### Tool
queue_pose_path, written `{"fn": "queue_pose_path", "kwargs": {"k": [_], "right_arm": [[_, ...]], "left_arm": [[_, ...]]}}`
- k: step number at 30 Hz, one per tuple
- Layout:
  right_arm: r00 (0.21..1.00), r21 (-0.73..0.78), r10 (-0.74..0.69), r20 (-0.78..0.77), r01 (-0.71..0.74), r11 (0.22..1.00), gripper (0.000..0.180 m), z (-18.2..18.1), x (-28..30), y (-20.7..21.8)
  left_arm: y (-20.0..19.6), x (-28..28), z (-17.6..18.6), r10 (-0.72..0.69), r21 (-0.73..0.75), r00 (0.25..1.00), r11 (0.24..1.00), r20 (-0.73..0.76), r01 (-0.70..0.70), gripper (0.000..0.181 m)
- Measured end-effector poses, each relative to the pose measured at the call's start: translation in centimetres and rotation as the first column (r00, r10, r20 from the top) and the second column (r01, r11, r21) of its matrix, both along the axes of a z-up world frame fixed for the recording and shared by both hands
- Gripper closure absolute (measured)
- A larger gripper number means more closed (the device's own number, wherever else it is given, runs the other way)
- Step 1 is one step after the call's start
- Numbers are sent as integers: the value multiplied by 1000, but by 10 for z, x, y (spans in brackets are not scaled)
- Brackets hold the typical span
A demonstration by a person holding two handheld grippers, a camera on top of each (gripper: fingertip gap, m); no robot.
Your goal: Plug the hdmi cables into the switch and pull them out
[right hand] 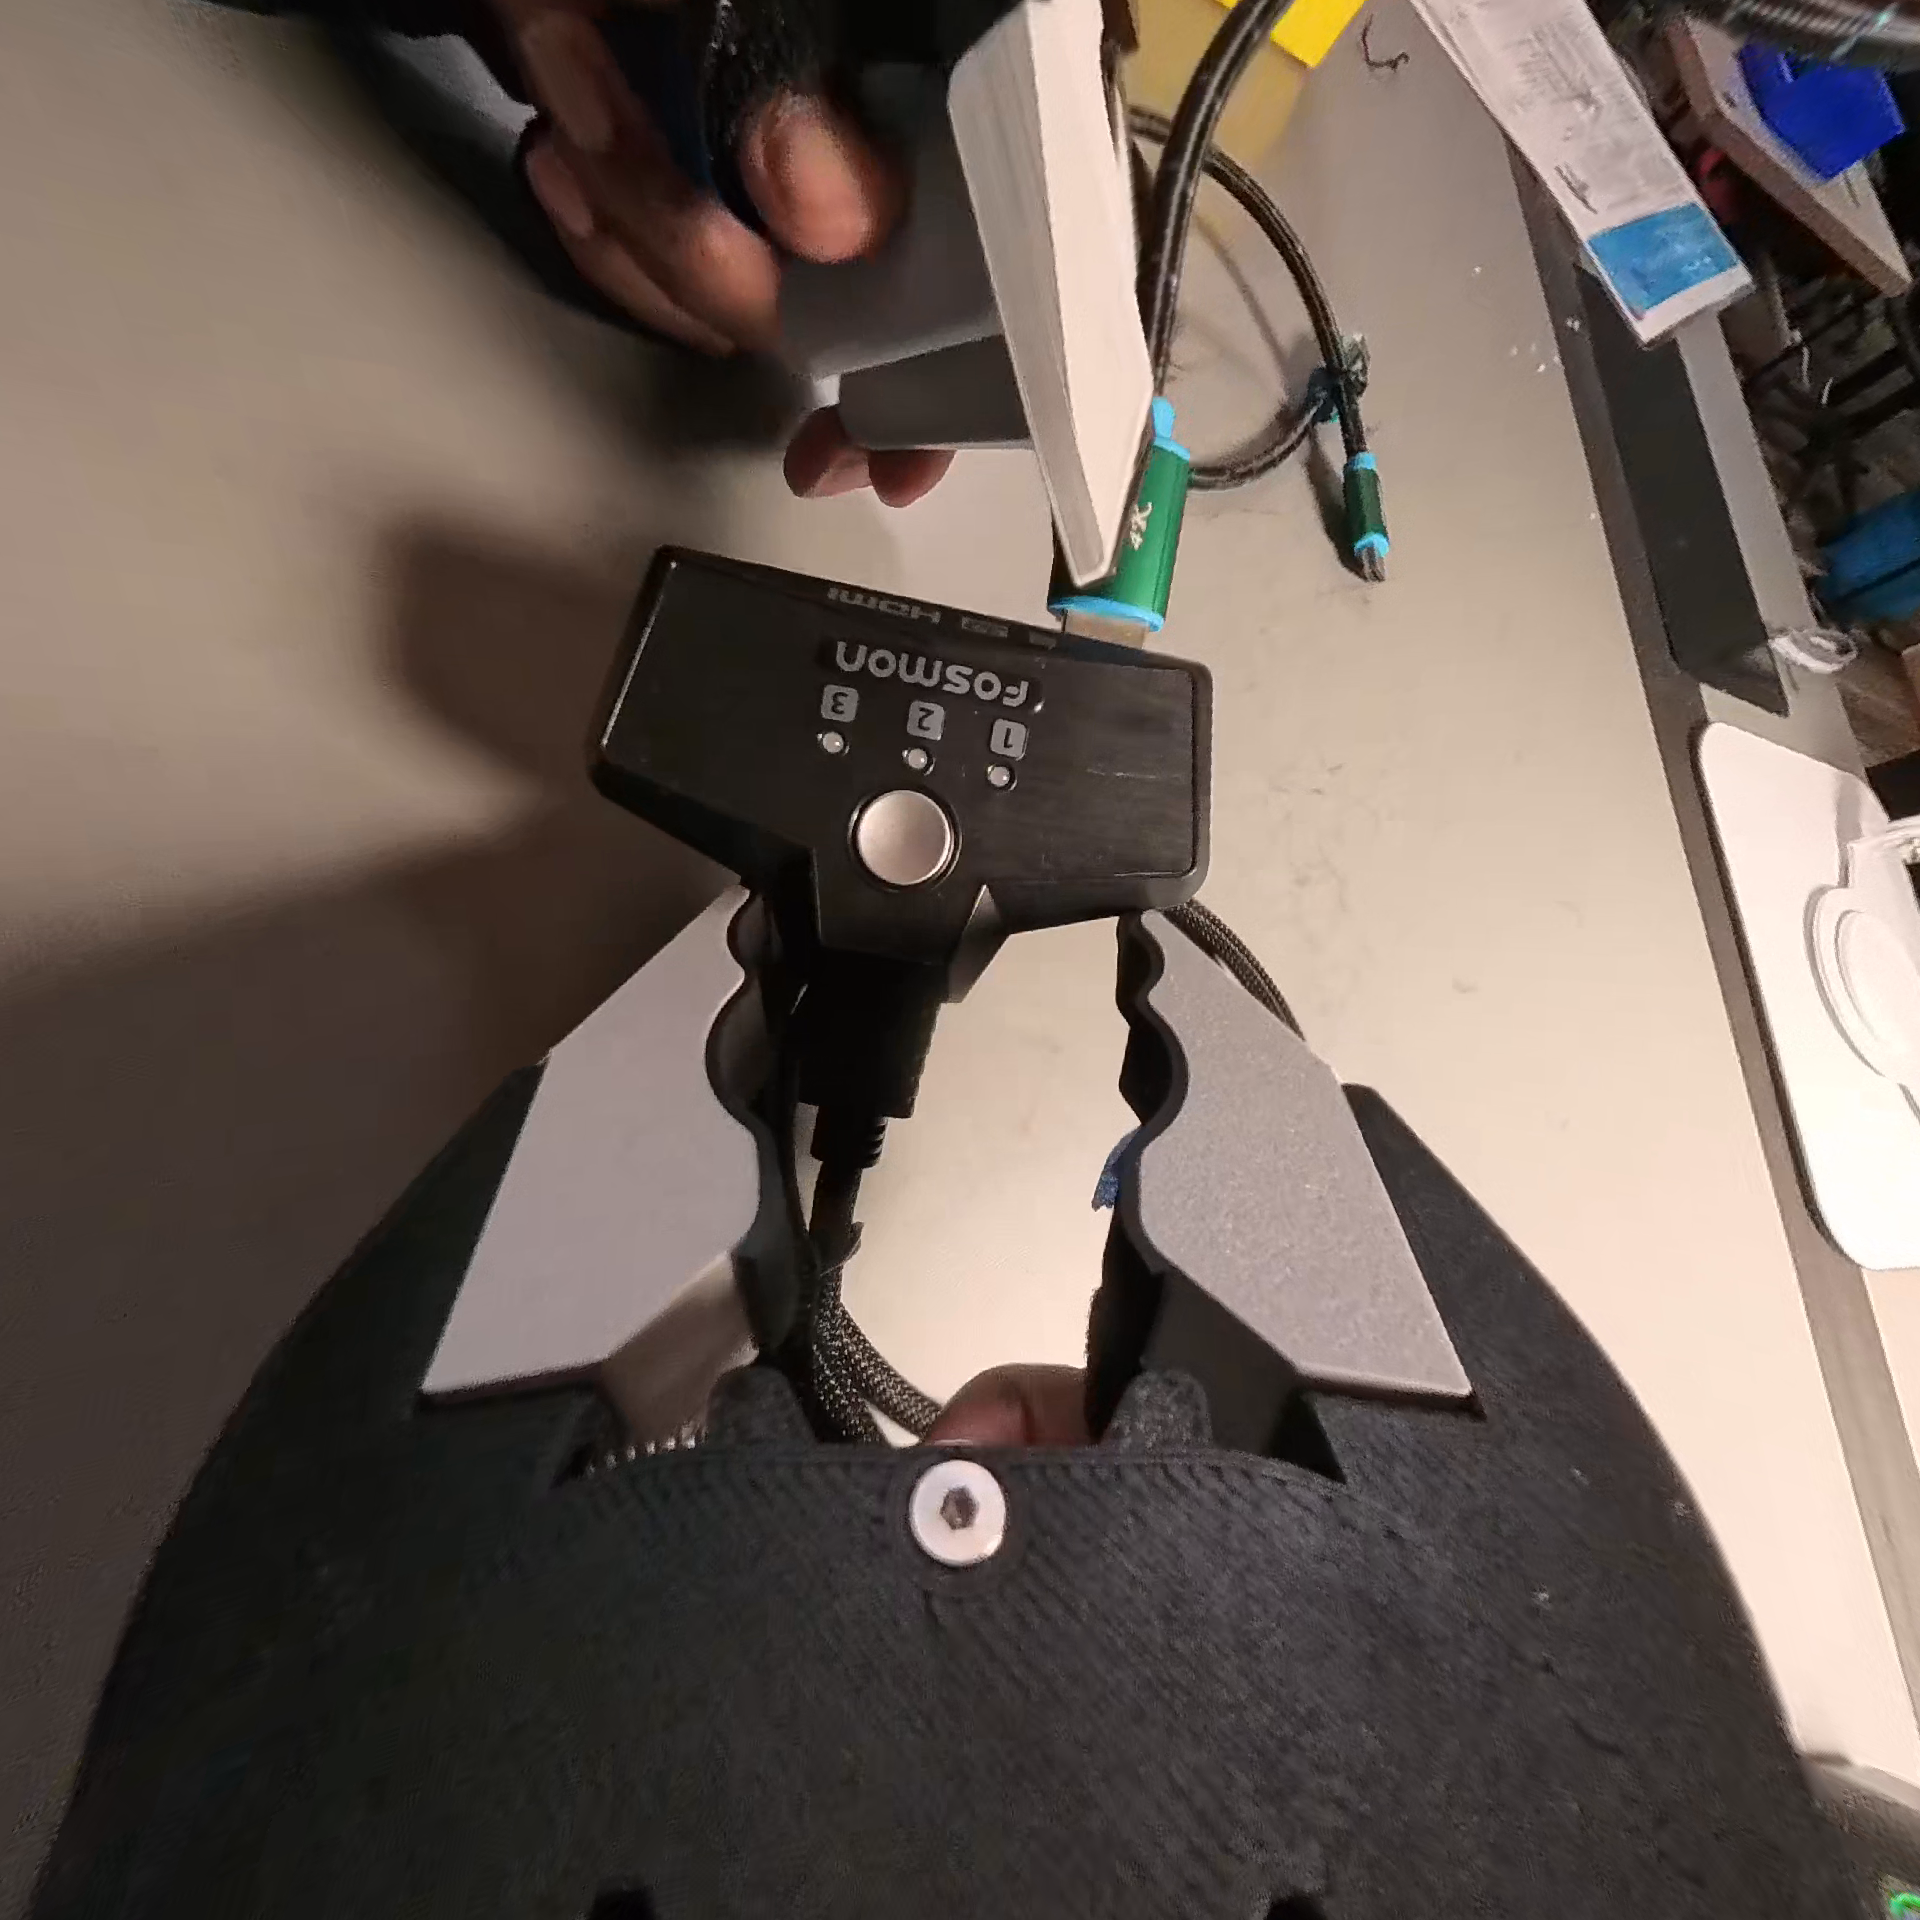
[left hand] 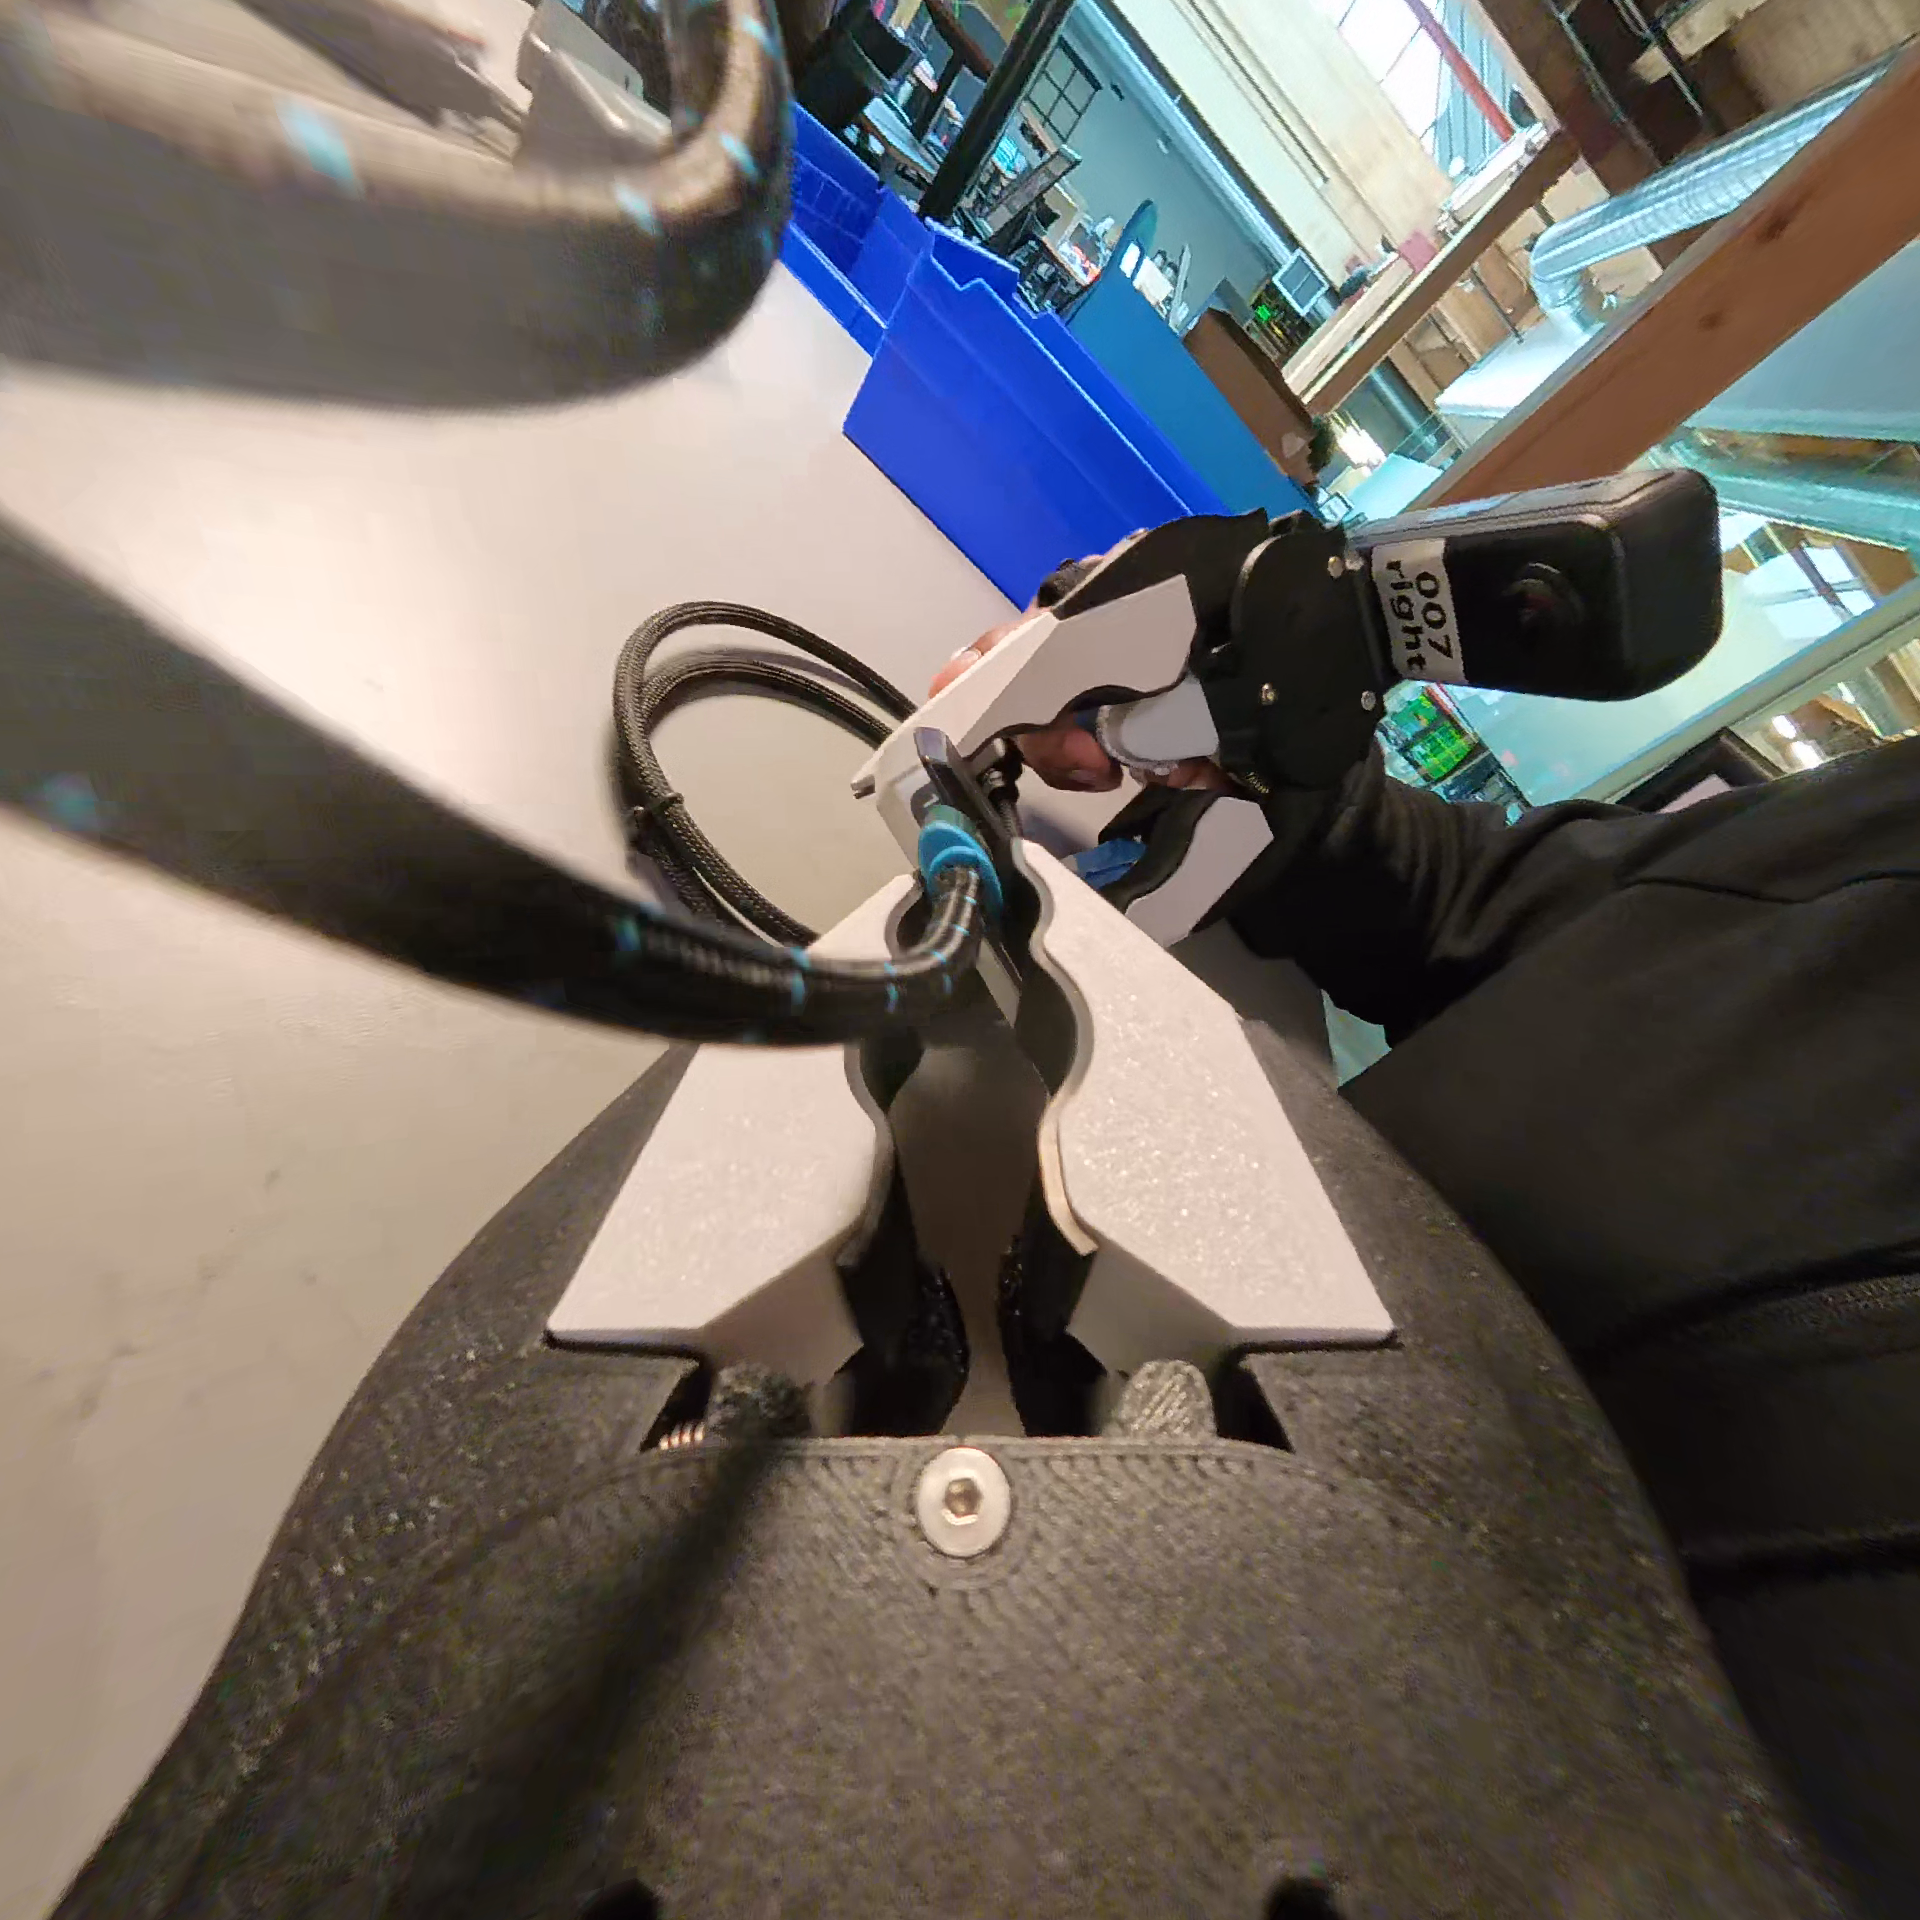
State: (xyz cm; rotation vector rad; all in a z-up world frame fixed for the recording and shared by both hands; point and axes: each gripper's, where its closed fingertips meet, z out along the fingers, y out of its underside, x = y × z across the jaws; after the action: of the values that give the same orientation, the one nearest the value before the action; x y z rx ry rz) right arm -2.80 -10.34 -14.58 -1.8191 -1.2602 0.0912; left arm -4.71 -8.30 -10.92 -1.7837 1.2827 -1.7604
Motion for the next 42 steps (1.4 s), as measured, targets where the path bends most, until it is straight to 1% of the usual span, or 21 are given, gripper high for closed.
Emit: {"fn": "queue_pose_path", "kwargs": {"k": [3, 4, 7, 14, 15, 16, 17, 18, 20, 23, 24, 26, 28, 29, 31, 32, 33, 35, 36, 39, 42], "right_arm": [[999, 7, 33, 1, -33, 999, 115, 3, -1, -4], [999, 11, 38, 1, -38, 999, 115, 4, -1, -5], [999, 14, 54, -8, -54, 998, 115, 4, -2, -7], [998, 9, 48, -36, -48, 999, 116, 3, 1, -4], [998, 11, 35, -59, -34, 999, 133, 5, 3, -2], [997, 15, 10, -73, -9, 1000, 138, 6, 7, 1], [998, 12, 1, -66, 0, 1000, 138, 6, 11, 3], [999, 5, -4, -51, 4, 1000, 138, 4, 16, 3], [1000, 0, -23, -3, 23, 1000, 138, -3, 23, 4], [998, -9, -16, 53, 16, 1000, 138, -12, 28, 3], [998, -16, -4, 58, 5, 1000, 138, -13, 27, 1], [997, -31, 29, 65, -27, 999, 138, -16, 25, -4], [996, -50, 55, 65, -52, 997, 138, -19, 22, -8], [996, -55, 65, 66, -61, 997, 138, -19, 21, -9], [995, -59, 75, 71, -71, 996, 139, -20, 21, -10], [994, -59, 76, 73, -72, 996, 139, -20, 21, -11], [994, -58, 77, 75, -73, 996, 139, -20, 22, -11], [994, -53, 75, 79, -71, 996, 139, -19, 22, -11], [994, -54, 74, 82, -69, 996, 139, -20, 23, -11], [994, -58, 69, 87, -64, 996, 139, -20, 24, -11], [996, -89, 54, 75, -47, 995, 138, -20, 25, -12]], "left_arm": [[-7, -2, 1, -52, -13, 999, 999, 8, 52, 169], [-9, -3, 2, -70, -22, 997, 997, 13, 71, 161], [-12, -4, 2, -93, -26, 996, 995, 15, 94, 161], [-8, -1, 2, -52, -2, 999, 999, 12, 52, 160], [-5, 0, 1, -38, 22, 999, 999, -3, 38, 164], [-5, -2, -2, -44, 73, 999, 996, -20, 45, 169], [-4, -4, -4, -41, 120, 998, 992, -44, 46, 157], [-4, -7, -5, -43, 163, 997, 985, -58, 52, 154], [-2, -11, -4, -32, 224, 998, 974, -57, 44, 155], [2, -20, -12, -34, 288, 991, 955, -127, 70, 154], [2, -24, -8, -42, 335, 993, 939, -110, 77, 154], [10, -27, 8, -7, 462, 999, 887, -38, 24, 151], [16, -28, 14, 1, 604, 999, 797, -43, 26, 148], [19, -27, 12, 6, 683, 997, 729, -81, 51, 149], [24, -26, -1, -3, 809, 980, 564, -200, 167, 149], [27, -27, -11, -7, 835, 962, 495, -272, 240, 151], [26, -27, -20, -27, 837, 941, 448, -337, 313, 152], [23, -26, -36, -73, 810, 905, 419, -420, 410, 153], [25, -23, -40, -70, 807, 899, 415, -432, 420, 155], [24, -14, -43, -86, 798, 914, 461, -396, 389, 167], [22, -12, -44, -106, 821, 930, 444, -351, 360, 173]]}}
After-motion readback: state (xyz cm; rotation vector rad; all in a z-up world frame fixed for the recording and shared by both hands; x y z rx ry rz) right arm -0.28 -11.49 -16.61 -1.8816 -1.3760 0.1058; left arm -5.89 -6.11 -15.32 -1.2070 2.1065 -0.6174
